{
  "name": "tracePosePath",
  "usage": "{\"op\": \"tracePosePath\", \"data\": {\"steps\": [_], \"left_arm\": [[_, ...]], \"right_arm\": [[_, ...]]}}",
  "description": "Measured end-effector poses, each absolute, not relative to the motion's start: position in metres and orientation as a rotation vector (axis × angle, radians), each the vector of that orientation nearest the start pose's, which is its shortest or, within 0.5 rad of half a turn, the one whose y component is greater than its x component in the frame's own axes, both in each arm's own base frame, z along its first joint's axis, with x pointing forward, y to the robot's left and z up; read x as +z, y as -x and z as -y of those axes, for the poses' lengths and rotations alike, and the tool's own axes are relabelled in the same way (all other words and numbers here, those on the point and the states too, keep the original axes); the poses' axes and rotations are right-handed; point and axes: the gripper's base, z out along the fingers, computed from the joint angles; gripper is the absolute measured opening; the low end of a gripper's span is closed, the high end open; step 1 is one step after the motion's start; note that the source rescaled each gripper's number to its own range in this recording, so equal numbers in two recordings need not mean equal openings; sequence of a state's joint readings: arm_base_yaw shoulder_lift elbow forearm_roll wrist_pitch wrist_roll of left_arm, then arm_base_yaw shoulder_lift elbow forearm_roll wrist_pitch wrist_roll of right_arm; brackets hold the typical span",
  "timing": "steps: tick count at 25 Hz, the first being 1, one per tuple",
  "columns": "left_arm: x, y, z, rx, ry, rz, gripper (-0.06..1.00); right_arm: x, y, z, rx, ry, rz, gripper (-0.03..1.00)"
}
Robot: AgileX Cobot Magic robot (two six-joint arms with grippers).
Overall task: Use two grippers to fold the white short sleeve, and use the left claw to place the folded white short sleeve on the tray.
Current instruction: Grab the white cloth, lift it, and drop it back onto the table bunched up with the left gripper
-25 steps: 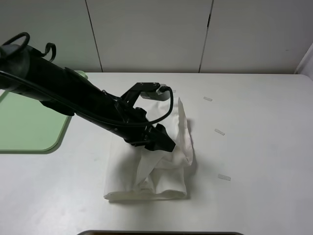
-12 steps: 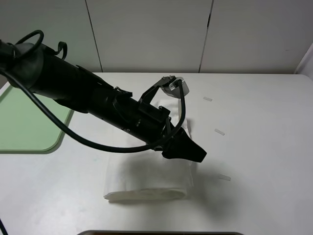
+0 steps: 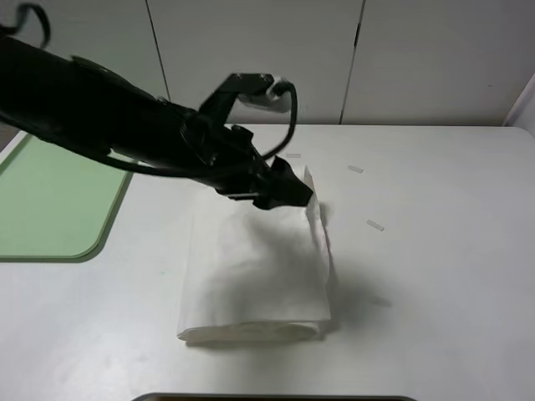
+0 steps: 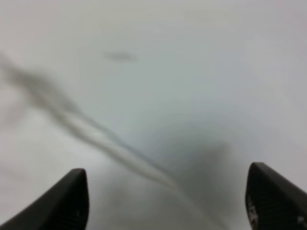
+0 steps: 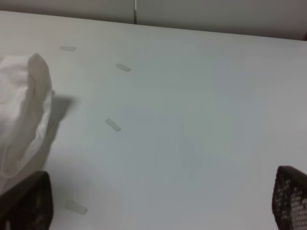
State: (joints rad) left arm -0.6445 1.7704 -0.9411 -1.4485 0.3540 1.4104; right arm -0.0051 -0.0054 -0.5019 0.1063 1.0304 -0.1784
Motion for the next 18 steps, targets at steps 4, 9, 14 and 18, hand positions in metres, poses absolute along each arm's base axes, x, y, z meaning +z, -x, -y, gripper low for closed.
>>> {"op": "tracePosePath", "data": {"steps": [4, 9, 14, 18], "left_arm": [[0.202, -0.267, 0.214, -0.593, -0.759, -2.221, 0.75], [0.207, -0.264, 0.175, -0.458, -0.652, -2.236, 0.87], [0.184, -0.254, 0.159, -0.409, -0.659, -2.317, 0.88], [0.178, -0.255, 0.156, -0.298, -0.744, -2.282, 0.88]], "right_arm": [[0.281, 0.005, -0.008, 0.010, 0.177, -1.994, 1.00], [0.281, 0.005, -0.008, 0.010, 0.177, -1.994, 1.00], [0.281, 0.005, -0.008, 0.011, 0.177, -1.994, 1.00], [0.281, 0.005, -0.008, 0.011, 0.177, -1.994, 1.00]]}}
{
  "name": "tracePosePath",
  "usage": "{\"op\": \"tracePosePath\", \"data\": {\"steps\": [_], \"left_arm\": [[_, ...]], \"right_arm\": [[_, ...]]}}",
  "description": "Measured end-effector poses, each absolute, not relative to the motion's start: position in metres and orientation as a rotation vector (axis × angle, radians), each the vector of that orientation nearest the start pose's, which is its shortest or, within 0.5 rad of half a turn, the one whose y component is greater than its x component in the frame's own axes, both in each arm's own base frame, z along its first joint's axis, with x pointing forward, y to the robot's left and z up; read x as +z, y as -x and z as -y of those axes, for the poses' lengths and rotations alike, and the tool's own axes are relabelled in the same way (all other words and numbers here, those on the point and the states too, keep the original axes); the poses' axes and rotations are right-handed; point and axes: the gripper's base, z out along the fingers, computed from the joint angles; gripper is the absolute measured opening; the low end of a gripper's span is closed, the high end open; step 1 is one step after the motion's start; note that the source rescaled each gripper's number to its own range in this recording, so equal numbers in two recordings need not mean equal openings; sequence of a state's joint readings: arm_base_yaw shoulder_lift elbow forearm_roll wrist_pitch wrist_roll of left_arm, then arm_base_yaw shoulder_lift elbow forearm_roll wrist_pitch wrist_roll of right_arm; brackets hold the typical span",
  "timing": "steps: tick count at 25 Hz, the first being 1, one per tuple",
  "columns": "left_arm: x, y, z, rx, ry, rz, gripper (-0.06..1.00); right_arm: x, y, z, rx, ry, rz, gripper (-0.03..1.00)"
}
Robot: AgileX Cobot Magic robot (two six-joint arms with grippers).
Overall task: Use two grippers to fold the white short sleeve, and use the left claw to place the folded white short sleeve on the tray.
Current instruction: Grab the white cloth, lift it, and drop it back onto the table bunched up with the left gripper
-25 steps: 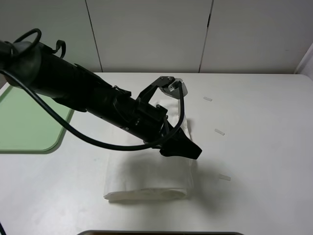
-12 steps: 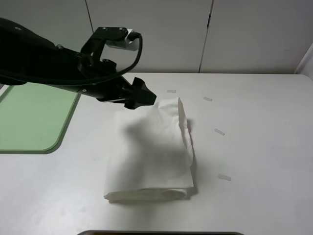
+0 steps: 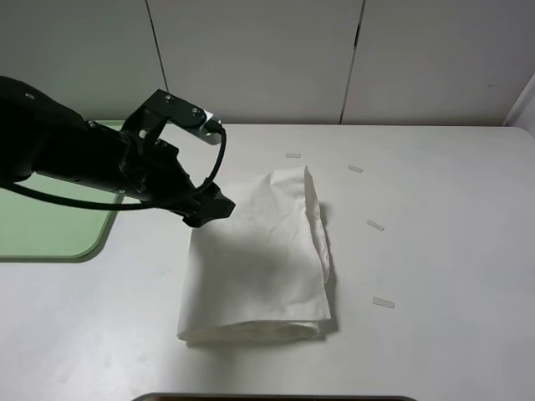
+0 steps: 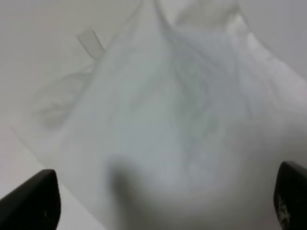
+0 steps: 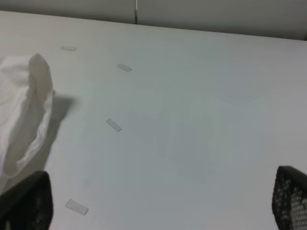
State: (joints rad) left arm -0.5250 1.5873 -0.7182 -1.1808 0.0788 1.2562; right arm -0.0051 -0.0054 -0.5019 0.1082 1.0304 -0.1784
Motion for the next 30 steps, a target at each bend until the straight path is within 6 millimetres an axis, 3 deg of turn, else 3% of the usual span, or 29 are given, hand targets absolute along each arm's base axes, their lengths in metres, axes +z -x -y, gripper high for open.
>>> {"op": "tracePosePath", "data": {"steps": [7, 14, 18, 20, 26, 28, 30], "left_arm": [[0.182, -0.251, 0.171, -0.087, -0.954, -2.102, 0.88], [0.206, -0.264, 0.181, -0.019, -0.862, -1.921, 0.87], [0.216, -0.268, 0.188, -0.159, -0.728, -1.856, 0.85], [0.220, -0.265, 0.196, -0.334, -0.657, -1.842, 0.84], [0.223, -0.259, 0.205, -0.513, -0.676, -1.820, 0.83], [0.215, -0.261, 0.206, -0.558, -0.701, -1.837, 0.83], [0.191, -0.266, 0.209, -0.559, -0.731, -1.899, 0.83]], "right_arm": [[0.281, 0.005, -0.009, 0.012, 0.177, -1.995, 1.00], [0.281, 0.005, -0.009, 0.012, 0.177, -1.995, 1.00], [0.281, 0.005, -0.009, 0.012, 0.177, -1.995, 1.00], [0.281, 0.005, -0.009, 0.012, 0.177, -1.995, 1.00], [0.281, 0.005, -0.009, 0.012, 0.177, -1.995, 1.00], [0.281, 0.005, -0.009, 0.012, 0.177, -1.995, 1.00], [0.281, 0.005, -0.009, 0.012, 0.177, -1.995, 1.00]]}}
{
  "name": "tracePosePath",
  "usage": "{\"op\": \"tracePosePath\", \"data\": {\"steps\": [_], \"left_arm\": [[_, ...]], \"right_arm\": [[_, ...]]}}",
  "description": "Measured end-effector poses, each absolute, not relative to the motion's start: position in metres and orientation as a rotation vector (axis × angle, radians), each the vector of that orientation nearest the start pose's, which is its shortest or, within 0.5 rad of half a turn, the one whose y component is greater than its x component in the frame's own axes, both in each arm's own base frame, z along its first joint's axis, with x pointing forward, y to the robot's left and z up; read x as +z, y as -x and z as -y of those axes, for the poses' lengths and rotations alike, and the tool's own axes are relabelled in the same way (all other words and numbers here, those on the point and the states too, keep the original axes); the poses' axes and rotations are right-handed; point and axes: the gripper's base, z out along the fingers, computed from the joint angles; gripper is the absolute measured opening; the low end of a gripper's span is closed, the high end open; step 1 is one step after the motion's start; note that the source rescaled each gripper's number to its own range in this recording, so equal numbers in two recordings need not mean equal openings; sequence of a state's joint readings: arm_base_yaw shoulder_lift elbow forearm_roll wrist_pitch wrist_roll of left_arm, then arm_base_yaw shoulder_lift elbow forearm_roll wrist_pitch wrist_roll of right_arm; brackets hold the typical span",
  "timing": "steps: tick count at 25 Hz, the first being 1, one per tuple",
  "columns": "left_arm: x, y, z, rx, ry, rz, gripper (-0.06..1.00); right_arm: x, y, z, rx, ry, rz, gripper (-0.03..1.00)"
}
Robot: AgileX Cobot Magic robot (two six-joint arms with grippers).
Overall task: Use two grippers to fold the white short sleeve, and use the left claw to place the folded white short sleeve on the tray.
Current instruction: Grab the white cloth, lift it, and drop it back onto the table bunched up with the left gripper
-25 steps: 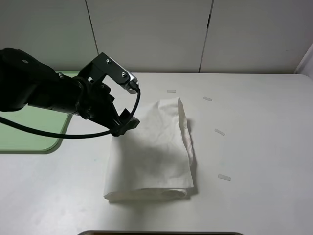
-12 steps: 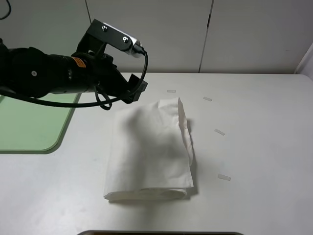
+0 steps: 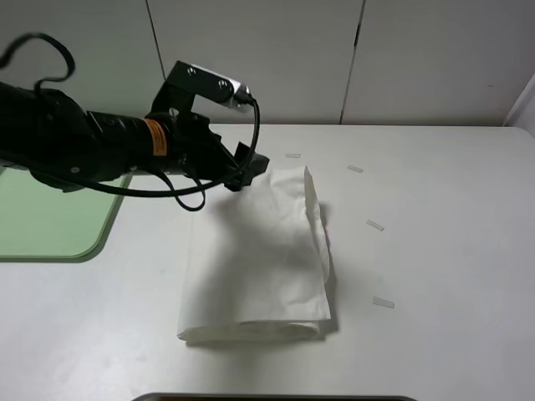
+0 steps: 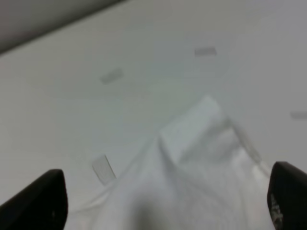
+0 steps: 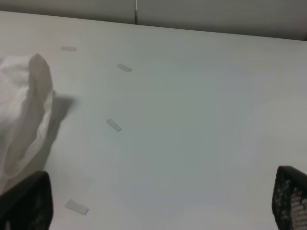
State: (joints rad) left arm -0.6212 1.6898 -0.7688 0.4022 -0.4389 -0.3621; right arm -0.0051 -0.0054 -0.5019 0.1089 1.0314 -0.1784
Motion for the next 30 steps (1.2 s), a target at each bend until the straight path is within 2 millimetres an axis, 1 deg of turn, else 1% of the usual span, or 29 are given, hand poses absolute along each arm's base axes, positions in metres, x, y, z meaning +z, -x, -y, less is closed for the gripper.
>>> {"op": "tracePosePath", "data": {"steps": [1, 5, 6, 7, 8, 9, 11, 12, 14, 16, 17, 23, 25, 27, 30], "left_arm": [[0.182, -0.268, 0.211, -0.564, -0.736, -1.912, 0.83], [0.172, -0.271, 0.213, -0.591, -0.735, -1.902, 0.83], [0.165, -0.273, 0.215, -0.608, -0.734, -1.896, 0.83], [0.165, -0.273, 0.215, -0.608, -0.734, -1.896, 0.83], [0.145, -0.277, 0.223, -0.653, -0.778, -1.795, 0.83], [0.140, -0.278, 0.224, -0.650, -0.800, -1.773, 0.83], [0.122, -0.279, 0.227, -0.633, -0.856, -1.739, 0.83], [0.122, -0.279, 0.227, -0.633, -0.856, -1.739, 0.83], [0.109, -0.279, 0.227, -0.623, -0.871, -1.728, 0.83], [0.091, -0.281, 0.227, -0.626, -0.839, -1.732, 0.82], [0.091, -0.281, 0.227, -0.626, -0.839, -1.732, 0.82], [0.061, -0.281, 0.224, -0.606, -0.814, -1.718, 0.82], [0.056, -0.280, 0.224, -0.610, -0.810, -1.718, 0.82], [0.047, -0.279, 0.223, -0.619, -0.799, -1.716, 0.82], [0.044, -0.279, 0.223, -0.624, -0.794, -1.713, 0.82]], "right_arm": [[0.281, 0.005, -0.009, 0.012, 0.177, -1.995, 1.00], [0.281, 0.005, -0.009, 0.012, 0.177, -1.994, 1.00], [0.281, 0.005, -0.009, 0.012, 0.177, -1.994, 1.00], [0.281, 0.005, -0.009, 0.012, 0.177, -1.994, 1.00], [0.281, 0.005, -0.009, 0.012, 0.177, -1.994, 1.00], [0.281, 0.005, -0.009, 0.012, 0.177, -1.994, 1.00], [0.281, 0.005, -0.009, 0.012, 0.177, -1.994, 1.00], [0.281, 0.005, -0.009, 0.012, 0.177, -1.994, 1.00], [0.281, 0.005, -0.009, 0.012, 0.177, -1.994, 1.00], [0.281, 0.005, -0.009, 0.012, 0.177, -1.994, 1.00], [0.281, 0.005, -0.009, 0.012, 0.177, -1.994, 1.00], [0.281, 0.005, -0.009, 0.012, 0.177, -1.994, 1.00], [0.281, 0.005, -0.009, 0.012, 0.177, -1.994, 1.00], [0.281, 0.005, -0.009, 0.012, 0.177, -1.994, 1.00], [0.281, 0.005, -0.009, 0.012, 0.177, -1.994, 1.00]]}}
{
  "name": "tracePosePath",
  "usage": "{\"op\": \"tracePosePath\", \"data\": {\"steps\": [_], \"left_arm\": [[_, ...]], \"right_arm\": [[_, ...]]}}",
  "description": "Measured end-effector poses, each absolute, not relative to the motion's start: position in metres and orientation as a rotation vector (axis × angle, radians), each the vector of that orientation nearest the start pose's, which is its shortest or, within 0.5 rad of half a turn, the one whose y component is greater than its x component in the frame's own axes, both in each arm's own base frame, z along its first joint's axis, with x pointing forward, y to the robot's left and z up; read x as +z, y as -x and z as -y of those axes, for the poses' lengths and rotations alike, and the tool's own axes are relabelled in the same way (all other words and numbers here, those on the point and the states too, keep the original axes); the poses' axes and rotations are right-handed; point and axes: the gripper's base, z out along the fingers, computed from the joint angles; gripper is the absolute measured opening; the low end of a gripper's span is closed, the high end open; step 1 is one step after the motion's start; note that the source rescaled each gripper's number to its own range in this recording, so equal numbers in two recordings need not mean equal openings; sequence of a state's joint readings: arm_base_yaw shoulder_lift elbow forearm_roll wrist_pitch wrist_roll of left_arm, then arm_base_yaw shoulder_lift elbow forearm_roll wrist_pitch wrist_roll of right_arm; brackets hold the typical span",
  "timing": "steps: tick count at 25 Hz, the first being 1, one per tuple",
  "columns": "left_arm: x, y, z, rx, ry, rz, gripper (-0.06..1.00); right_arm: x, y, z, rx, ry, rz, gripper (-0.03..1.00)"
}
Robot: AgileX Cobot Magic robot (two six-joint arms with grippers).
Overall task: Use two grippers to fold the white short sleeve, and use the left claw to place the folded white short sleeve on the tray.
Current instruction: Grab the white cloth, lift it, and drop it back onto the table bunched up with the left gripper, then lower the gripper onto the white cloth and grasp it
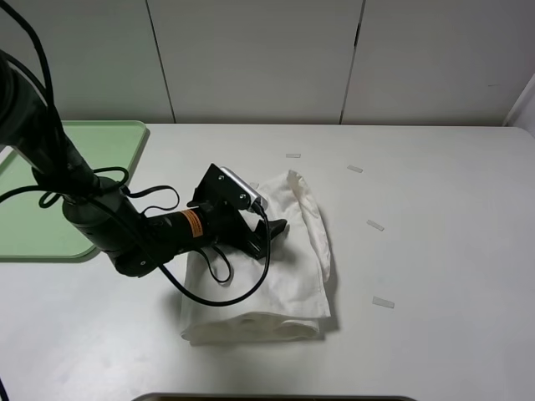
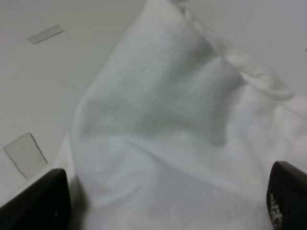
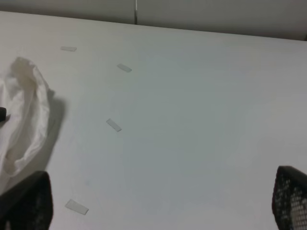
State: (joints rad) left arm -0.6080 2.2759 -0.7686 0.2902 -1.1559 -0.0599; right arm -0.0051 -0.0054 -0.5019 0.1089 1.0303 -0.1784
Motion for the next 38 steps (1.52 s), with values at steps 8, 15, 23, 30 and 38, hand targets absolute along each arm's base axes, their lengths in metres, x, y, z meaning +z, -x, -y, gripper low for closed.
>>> {"op": "tracePosePath", "data": {"steps": [8, 15, 23, 30, 38], "left_arm": [[0.098, -0.284, 0.216, -0.582, -0.676, -1.637, 0.82], [0.171, -0.270, 0.193, -0.589, -0.556, -1.741, 0.82], [0.194, -0.247, 0.158, -0.490, -0.367, -2.180, 0.82], [0.164, -0.226, 0.106, -0.388, -0.064, -2.419, 0.80], [0.145, -0.206, 0.097, -0.313, -0.143, -2.573, 0.76]], "right_arm": [[0.281, 0.005, -0.009, 0.012, 0.177, -1.994, 1.00], [0.281, 0.005, -0.009, 0.012, 0.177, -1.994, 1.00], [0.281, 0.005, -0.009, 0.012, 0.177, -1.994, 1.00], [0.281, 0.005, -0.009, 0.012, 0.177, -1.994, 1.00], [0.281, 0.005, -0.009, 0.012, 0.177, -1.994, 1.00]]}}
